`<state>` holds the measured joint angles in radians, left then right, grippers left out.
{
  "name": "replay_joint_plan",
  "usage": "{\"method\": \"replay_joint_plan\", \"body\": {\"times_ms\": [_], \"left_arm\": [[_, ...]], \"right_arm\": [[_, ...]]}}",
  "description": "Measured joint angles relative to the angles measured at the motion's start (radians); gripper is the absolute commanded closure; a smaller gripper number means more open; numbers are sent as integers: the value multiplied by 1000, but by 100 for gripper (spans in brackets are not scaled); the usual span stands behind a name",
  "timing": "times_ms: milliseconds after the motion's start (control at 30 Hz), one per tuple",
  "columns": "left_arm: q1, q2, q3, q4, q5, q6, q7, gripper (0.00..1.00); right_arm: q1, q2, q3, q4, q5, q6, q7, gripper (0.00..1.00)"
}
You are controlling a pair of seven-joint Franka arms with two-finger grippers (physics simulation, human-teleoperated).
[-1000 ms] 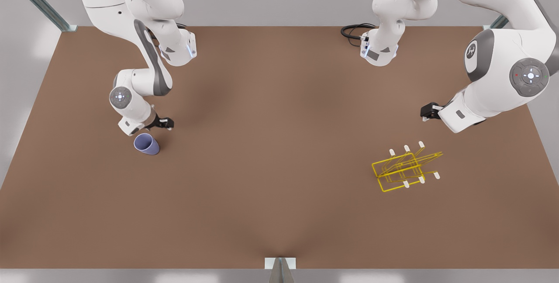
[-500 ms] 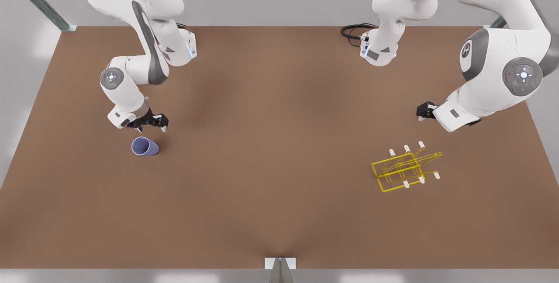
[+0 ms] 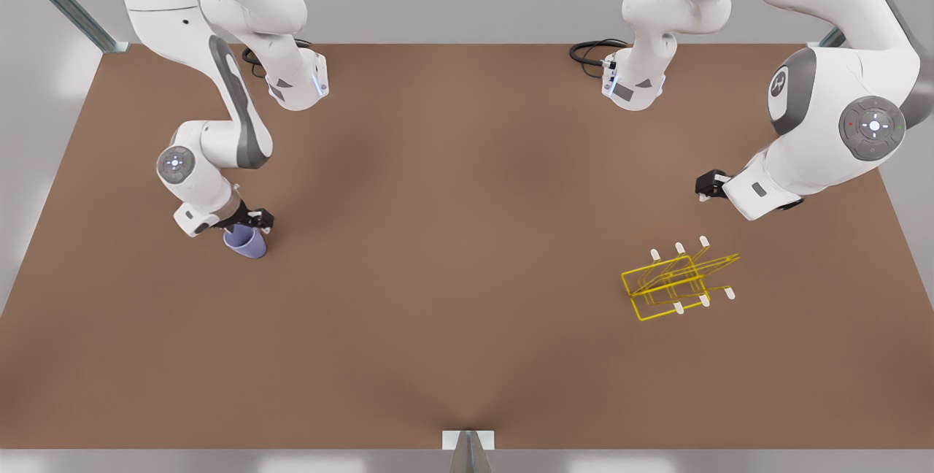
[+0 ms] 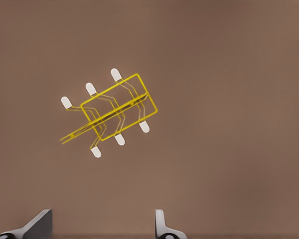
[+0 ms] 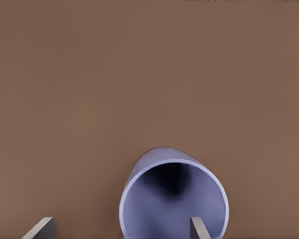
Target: Place the cup on the cup holder
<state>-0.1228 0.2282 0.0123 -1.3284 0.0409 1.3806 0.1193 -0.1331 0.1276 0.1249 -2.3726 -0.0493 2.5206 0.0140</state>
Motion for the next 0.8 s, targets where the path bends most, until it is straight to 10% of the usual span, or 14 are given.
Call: {"method": "replay_joint_plan", "body": {"times_ms": [533, 600, 800], "left_arm": [[0, 0, 0, 0, -1, -1, 2, 0], [0, 0, 0, 0, -1, -2, 2, 0], [0, 0, 0, 0, -1, -3, 2, 0]], "right_arm": [[6, 67, 0, -39, -2, 51, -10, 0], [6, 71, 0, -38, -1, 52, -12, 29], [-3, 74, -1, -37, -1, 54, -14, 41]]}}
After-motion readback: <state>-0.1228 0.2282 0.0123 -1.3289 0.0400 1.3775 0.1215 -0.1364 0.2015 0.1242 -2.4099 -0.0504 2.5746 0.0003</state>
